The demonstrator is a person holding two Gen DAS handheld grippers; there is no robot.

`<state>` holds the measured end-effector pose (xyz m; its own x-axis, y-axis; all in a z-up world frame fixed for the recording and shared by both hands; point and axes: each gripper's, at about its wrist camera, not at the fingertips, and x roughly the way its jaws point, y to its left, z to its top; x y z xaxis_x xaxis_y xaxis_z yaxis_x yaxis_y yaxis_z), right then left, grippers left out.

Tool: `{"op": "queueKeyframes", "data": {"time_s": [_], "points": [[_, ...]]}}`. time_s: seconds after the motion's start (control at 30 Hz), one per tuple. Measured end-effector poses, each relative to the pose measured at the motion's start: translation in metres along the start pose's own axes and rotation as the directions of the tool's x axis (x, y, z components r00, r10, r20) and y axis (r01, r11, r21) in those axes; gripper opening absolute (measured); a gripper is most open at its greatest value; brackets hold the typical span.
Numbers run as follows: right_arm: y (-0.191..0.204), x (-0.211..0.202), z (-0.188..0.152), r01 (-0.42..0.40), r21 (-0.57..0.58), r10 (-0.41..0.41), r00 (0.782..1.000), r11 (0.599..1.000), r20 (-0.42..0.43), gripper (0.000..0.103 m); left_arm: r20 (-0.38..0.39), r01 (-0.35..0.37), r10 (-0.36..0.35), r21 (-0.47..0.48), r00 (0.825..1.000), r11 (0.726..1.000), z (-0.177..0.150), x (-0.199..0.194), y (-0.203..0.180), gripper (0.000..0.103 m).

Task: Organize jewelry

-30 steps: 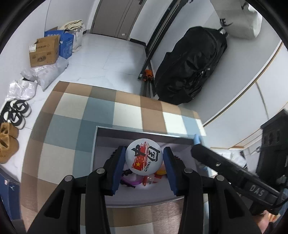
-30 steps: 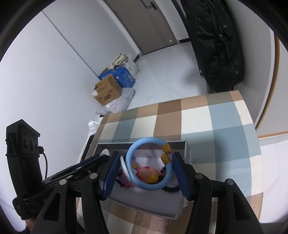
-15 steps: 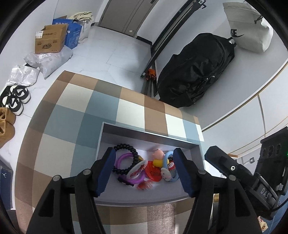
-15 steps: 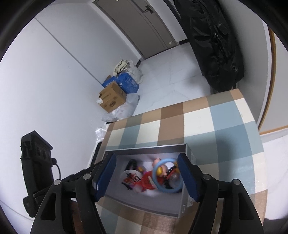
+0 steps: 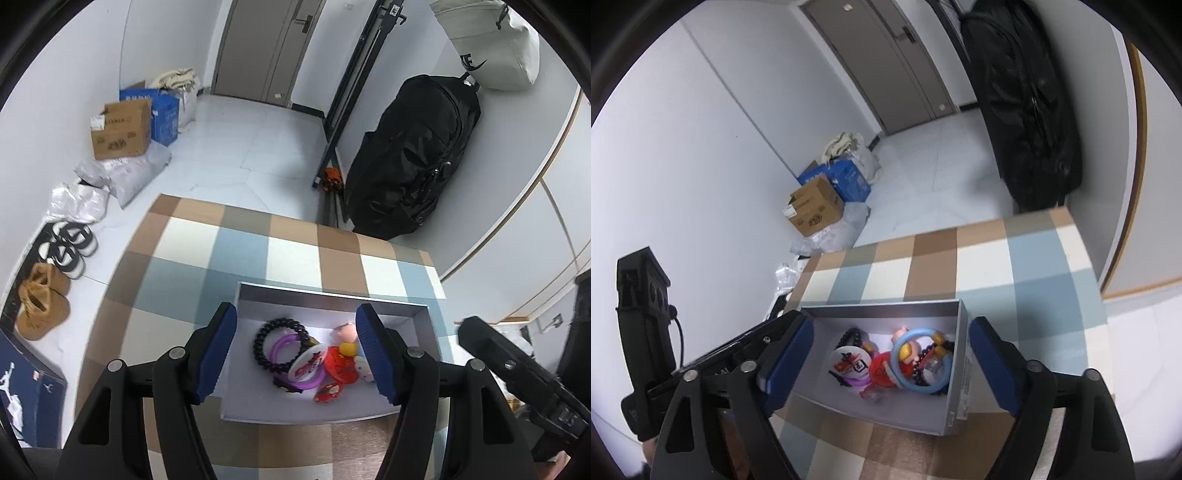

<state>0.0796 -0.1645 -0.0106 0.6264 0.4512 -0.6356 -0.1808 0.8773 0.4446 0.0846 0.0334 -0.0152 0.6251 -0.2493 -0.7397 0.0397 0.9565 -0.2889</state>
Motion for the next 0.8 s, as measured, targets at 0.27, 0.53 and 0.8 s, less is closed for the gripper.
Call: {"op": "queueKeyframes", "data": {"time_s": [0.27,0.53,0.8], "points": [[0.019,-0.024,-0.007,0.004,-0.108,0.008,0.994,0.994,0.108,0.103,0.079,-0.032,0.030,0.021,0.996,0.999,-0.005,-0.021,-0.001,0.074],[0.036,-0.043,-0.023,0.033,-0.231,0.012,0.981,0.972,0.192,0.103,0.145,-0.116,0.104,0.077,0.984,0.990,-0.014,-0.032,-0.010,0.088],[0.032,-0.058,-0.035,0.047,-0.240,0.009,0.973,0.970,0.229,0.103,0.258,-0.158,0.128,0.100,0.958,0.982,-0.027,-0.053,-0.015,0.091]]}}
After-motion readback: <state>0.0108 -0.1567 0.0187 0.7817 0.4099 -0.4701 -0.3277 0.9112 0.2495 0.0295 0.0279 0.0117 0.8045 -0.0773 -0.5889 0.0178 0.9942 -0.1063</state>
